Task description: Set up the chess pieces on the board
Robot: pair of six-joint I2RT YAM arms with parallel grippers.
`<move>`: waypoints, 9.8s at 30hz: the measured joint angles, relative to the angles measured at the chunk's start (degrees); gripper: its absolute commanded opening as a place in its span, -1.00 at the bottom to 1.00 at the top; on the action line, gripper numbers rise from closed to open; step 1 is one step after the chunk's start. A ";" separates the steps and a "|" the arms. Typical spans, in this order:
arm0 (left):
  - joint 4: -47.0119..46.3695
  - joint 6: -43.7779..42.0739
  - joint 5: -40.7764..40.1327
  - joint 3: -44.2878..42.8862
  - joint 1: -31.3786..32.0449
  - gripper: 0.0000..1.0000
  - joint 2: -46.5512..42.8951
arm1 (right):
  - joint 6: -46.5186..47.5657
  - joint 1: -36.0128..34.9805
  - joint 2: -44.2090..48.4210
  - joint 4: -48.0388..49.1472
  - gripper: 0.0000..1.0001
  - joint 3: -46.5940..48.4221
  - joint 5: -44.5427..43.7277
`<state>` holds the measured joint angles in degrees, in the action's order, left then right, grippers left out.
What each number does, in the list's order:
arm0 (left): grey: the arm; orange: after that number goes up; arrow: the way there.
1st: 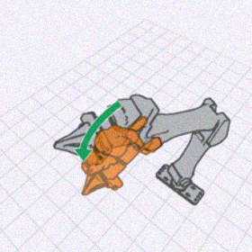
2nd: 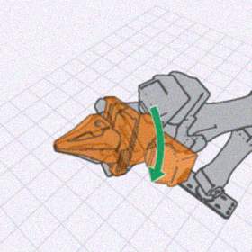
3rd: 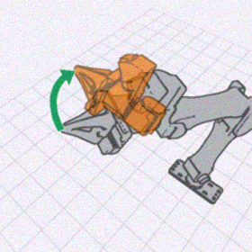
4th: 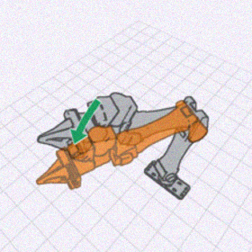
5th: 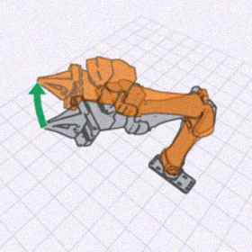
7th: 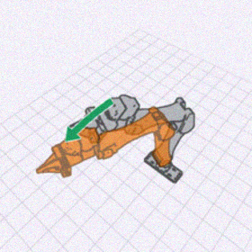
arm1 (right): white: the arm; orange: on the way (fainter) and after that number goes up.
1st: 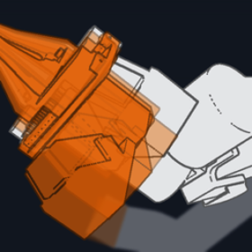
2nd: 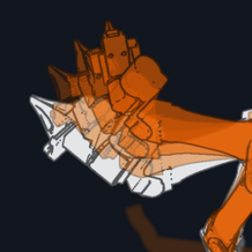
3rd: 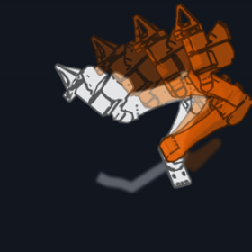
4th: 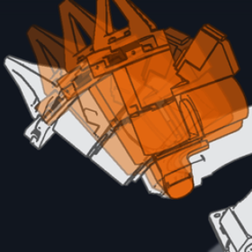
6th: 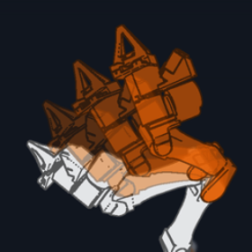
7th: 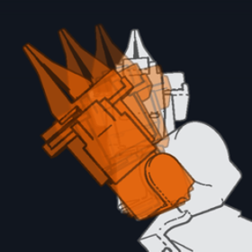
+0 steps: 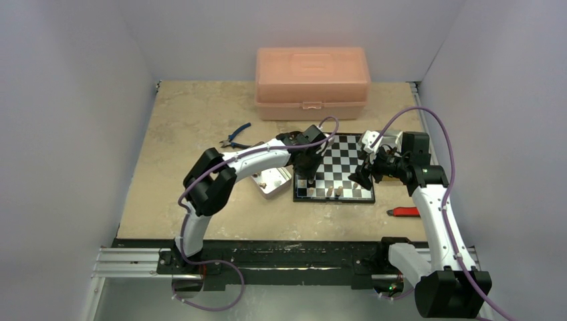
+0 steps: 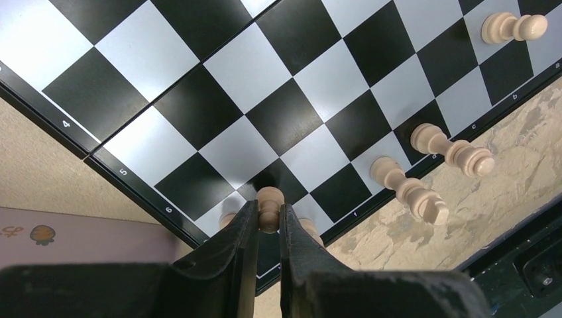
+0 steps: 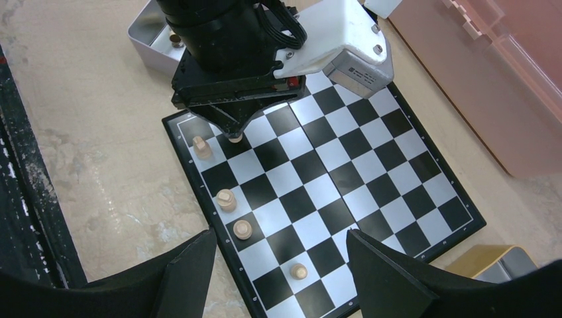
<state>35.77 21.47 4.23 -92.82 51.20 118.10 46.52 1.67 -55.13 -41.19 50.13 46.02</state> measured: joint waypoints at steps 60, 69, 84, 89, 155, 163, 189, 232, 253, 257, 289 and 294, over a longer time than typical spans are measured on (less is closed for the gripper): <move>2.78 -0.07 0.44 -3.19 0.00 -0.85 2.99 | 0.02 0.00 0.00 -0.07 0.52 -0.02 0.00; 2.89 -0.07 0.44 -3.19 0.11 -0.71 2.99 | 0.04 0.00 0.00 -0.07 0.52 -0.02 0.00; 3.96 -0.22 0.46 -3.21 0.33 -0.51 2.99 | 0.04 0.00 0.00 -0.15 0.52 -0.02 0.02; 4.35 -0.24 0.46 -3.34 0.33 -0.49 3.02 | 0.04 0.00 0.00 -0.22 0.52 -0.02 0.02; 5.95 -1.09 0.24 -6.40 0.37 -0.53 4.15 | 0.48 0.00 0.00 -0.44 0.52 -0.02 0.02; 5.95 -1.11 0.24 -6.40 0.37 -0.42 4.15 | 0.48 0.00 0.00 -0.44 0.52 -0.02 0.00; -0.31 -6.05 -5.88 16.39 -1.40 -0.35 -25.86 | 5.62 0.00 -3.15 -4.02 0.54 0.00 3.28; 5.81 -9.09 -4.66 14.45 -20.76 -0.50 -14.05 | 15.65 6.19 -7.08 -10.84 0.53 0.02 9.42; 6.95 -9.20 -3.56 13.14 -20.76 -0.62 -9.22 | 15.43 6.19 -7.04 -10.49 0.54 0.02 9.40; 7.04 -9.20 -3.52 13.03 -20.76 -0.62 -8.74 | 15.43 6.19 -7.04 -10.49 0.54 0.02 9.40; 8.59 -9.73 -3.39 13.97 -18.29 -1.00 -17.05 | 15.43 6.23 -5.44 -10.49 0.54 0.02 9.42; 9.49 -9.70 -3.32 13.84 -14.60 -1.00 -20.26 | 15.43 6.23 -4.90 -10.49 0.54 0.02 9.42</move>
<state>45.25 11.77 0.91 -78.98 36.60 97.84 61.95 7.90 -60.03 -51.68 50.15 55.44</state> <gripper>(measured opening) 0.099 0.768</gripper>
